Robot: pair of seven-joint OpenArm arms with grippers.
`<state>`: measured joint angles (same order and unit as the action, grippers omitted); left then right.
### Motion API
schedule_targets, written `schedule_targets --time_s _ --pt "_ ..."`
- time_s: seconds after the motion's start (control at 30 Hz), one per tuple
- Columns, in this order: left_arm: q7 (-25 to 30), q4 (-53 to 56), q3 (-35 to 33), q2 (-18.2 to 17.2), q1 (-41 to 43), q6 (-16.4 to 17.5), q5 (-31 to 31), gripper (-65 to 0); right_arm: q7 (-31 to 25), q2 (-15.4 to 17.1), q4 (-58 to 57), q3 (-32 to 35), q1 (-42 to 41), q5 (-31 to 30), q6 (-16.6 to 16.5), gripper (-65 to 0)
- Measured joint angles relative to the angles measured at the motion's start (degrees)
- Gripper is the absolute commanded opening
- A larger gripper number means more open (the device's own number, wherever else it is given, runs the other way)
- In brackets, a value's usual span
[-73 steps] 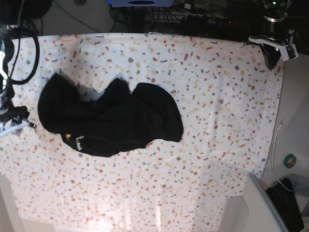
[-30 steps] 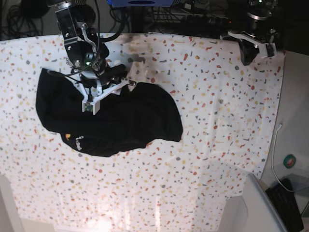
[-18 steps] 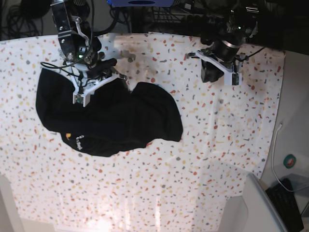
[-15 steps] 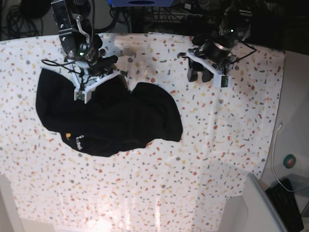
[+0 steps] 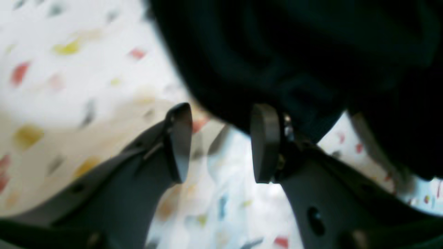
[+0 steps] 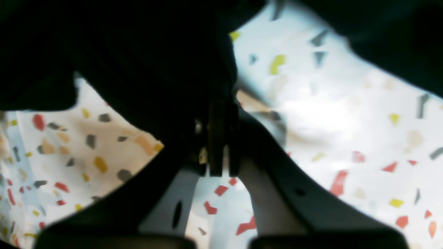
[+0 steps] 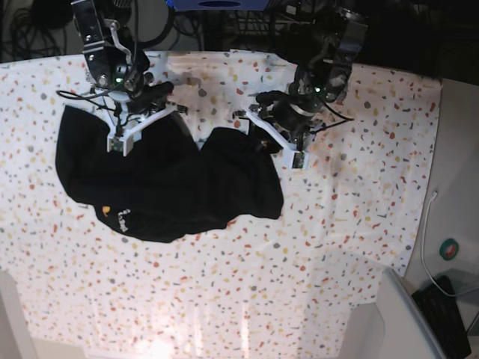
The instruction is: Layout the t-shirt on the table in an organized manner, then fold the t-shirt properly
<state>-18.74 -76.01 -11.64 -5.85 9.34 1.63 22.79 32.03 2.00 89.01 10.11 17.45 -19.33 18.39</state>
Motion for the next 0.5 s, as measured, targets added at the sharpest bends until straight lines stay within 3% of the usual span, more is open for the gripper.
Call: schedule_targets --time_s 0.03,0.07,0.2,0.33,0.43,0.5 --pt "-0.09 1.53 0.17 -0.26 -1.14 0.09 0.02 -61.2 0.11 0.09 0.17 0.07 0.61 -0.11 -0.07 -65.0" --pt "-0.31 3.04 0.96 -0.94 -2.29 0.11 0.02 -65.0 0.13 0.85 0.66 0.55 1.42 -0.44 -0.35 -65.0" --pt "-1.79 3.54 9.92 -5.38 -4.72 -0.72 0.04 -65.0 0.79 6.05 5.33 2.93 5.95 -0.11 0.11 -65.0" --pt "-14.86 -5.14 19.82 -7.43 -4.35 -1.33 -0.31 -65.0 0.83 8.48 14.1 2.97 9.44 -0.48 -0.42 -65.0" --pt "-20.96 -12.63 25.2 -8.17 -3.69 -0.09 0.02 -65.0 0.9 11.17 19.26 2.8 11.06 -0.28 -0.68 -65.0" --pt "-23.43 -16.83 27.8 -8.94 -2.47 -0.24 0.04 -65.0 4.87 11.78 20.28 2.54 11.5 0.09 -0.13 -65.0"
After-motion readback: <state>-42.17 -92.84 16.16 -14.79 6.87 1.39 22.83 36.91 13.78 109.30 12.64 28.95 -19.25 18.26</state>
